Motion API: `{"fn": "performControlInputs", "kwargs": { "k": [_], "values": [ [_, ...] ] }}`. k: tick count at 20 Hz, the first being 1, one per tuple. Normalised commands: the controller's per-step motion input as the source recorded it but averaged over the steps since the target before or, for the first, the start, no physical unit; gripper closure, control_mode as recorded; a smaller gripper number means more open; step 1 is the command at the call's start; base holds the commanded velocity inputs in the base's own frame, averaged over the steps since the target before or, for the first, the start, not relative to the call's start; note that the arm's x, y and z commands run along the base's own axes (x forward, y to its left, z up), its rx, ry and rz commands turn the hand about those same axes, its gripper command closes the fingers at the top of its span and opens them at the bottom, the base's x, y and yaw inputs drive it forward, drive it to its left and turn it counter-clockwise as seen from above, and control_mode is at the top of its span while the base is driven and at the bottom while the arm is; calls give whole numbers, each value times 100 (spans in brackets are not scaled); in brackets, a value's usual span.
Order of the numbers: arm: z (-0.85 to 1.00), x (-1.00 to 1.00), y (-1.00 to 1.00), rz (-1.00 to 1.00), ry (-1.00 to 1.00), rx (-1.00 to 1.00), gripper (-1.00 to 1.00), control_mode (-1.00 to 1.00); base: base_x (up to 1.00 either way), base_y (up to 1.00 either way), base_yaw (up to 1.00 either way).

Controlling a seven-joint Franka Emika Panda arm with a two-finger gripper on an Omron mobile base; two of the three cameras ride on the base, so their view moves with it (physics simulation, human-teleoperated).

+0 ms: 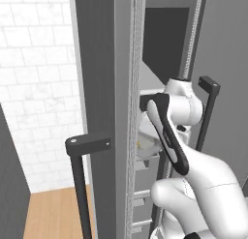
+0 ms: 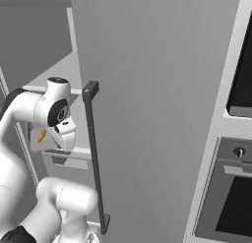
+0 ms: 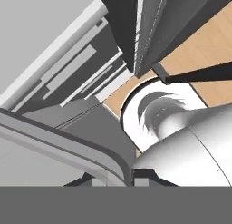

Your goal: Take the meat container that has the shrimp and place it on the second highest rack of the freezer. Then take the vegetable container that has the garlic and sweet potato and place it on the highest rack of the freezer.

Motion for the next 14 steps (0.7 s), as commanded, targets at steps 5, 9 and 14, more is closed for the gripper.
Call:
{"fn": "performControlInputs", "kwargs": {
  "k": [5, 9, 14],
  "values": [
    [-58, 77, 18, -25, -7, -3, 100, -100, 0, 0, 0],
    [-39, 81, 5, -26, -12, -4, 100, -100, 0, 0, 0],
    [-45, 72, 3, -21, -12, -6, 100, -100, 0, 0, 0]
  ]
}}
